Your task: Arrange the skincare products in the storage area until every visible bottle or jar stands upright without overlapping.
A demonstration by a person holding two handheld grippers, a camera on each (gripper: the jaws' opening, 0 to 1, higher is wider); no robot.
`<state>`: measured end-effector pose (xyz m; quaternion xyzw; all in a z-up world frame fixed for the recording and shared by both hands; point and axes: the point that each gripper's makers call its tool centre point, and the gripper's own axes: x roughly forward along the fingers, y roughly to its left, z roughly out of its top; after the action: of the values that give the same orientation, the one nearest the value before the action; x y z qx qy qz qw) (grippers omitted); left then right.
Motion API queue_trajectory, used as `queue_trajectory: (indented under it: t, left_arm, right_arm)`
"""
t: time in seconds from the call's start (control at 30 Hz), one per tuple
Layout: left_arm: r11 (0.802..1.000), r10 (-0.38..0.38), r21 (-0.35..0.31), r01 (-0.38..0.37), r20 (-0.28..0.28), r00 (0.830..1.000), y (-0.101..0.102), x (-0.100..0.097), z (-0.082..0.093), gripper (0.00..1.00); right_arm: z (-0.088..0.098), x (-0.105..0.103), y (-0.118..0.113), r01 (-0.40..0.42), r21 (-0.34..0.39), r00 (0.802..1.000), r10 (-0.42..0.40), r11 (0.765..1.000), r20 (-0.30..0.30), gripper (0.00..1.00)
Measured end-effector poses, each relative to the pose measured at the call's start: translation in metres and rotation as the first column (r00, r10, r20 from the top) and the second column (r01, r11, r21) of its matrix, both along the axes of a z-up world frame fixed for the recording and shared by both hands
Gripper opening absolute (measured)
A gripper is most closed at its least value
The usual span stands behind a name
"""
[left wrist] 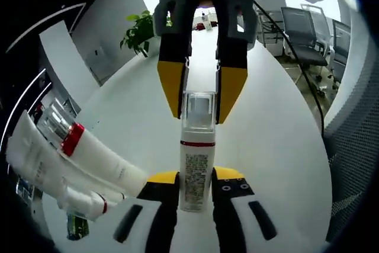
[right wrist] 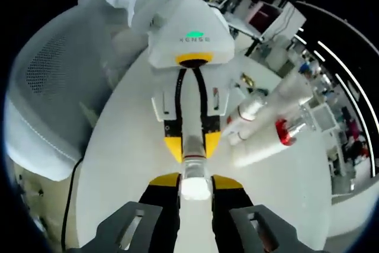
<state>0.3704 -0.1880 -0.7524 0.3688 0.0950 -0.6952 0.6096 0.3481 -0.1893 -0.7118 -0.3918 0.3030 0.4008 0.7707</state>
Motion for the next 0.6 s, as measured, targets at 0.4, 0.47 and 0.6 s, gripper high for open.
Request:
queue_trajectory:
  t: [0.4,0.47,0.6]
  left_arm:
    - [0.996,0.023,-0.089,-0.032,-0.097,0.995,-0.011,-0.002,0.003,0.19]
    - [0.99,0.059,-0.118,-0.077,-0.143,0.988,-0.013,0.001,0.003,0.19]
    - [0.981,0.072,-0.167,-0.101,-0.169,0.983,-0.012,0.004,0.004,0.19]
  right_arm:
    - [0.009,0.007,-0.007,0.054,0.033,0.997,-0.056,0.998,0.046,0.15]
    - [0.011,0.01,-0.007,0.062,0.035,0.996,-0.064,0.997,0.06,0.16]
    - [0.016,0.016,-0.006,0.083,0.06,0.992,-0.088,0.995,0.093,0.17]
